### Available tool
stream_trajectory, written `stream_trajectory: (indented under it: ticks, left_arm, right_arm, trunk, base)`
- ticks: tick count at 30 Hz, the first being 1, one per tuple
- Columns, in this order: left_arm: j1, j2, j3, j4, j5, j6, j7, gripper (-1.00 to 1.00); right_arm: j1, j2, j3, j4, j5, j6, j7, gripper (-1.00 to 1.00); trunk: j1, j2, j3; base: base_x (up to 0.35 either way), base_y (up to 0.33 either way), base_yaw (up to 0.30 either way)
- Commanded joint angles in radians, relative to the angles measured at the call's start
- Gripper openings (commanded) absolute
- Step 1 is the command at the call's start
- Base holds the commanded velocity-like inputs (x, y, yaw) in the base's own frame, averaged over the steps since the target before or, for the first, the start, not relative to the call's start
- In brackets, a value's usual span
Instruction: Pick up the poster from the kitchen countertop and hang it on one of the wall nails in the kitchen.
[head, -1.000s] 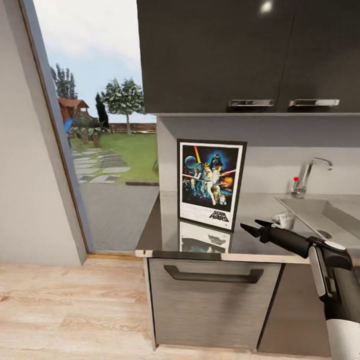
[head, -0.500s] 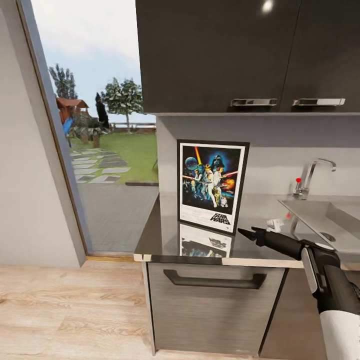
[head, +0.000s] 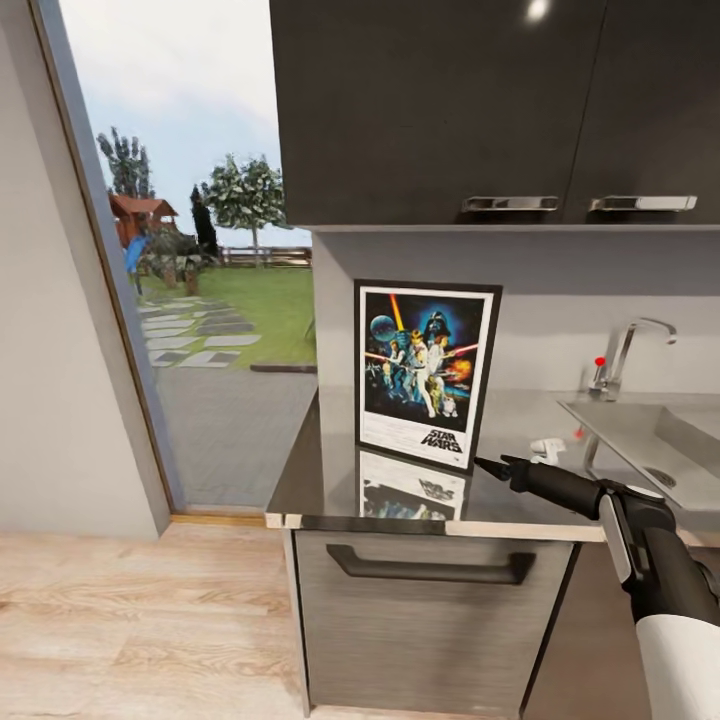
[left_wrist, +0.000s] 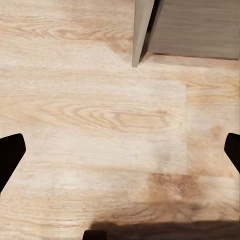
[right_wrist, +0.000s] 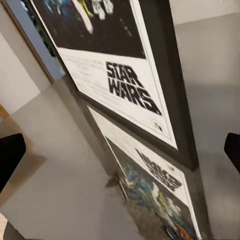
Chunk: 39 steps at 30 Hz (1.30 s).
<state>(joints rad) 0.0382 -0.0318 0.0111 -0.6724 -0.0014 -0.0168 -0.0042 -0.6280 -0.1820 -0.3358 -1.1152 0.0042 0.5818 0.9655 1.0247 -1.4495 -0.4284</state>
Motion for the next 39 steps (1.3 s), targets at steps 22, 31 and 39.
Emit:
stream_trajectory:
  ticks: [22,31,39]
  left_arm:
    - [0.000,0.004,0.003,-0.001,0.000,-0.002,0.000,1.00]
    - [0.000,0.009,0.003,-0.001,0.000,-0.002,0.000,1.00]
    - [0.000,0.009,0.003,-0.001,0.000,-0.002,0.000,1.00]
  right_arm:
    - [-0.001,0.001,0.000,0.000,-0.001,0.001,0.006,1.00]
    - [-0.001,0.001,0.000,0.000,-0.001,0.001,0.006,1.00]
    - [-0.001,0.001,0.000,0.000,-0.001,0.001,0.006,1.00]
  trunk:
    - [0.000,0.000,-0.001]
    - [0.000,0.000,-0.001]
    - [0.000,0.000,-0.001]
  base:
    - [0.093,0.000,0.000]
    - [0.039,0.000,0.000]
    - [0.024,0.000,0.019]
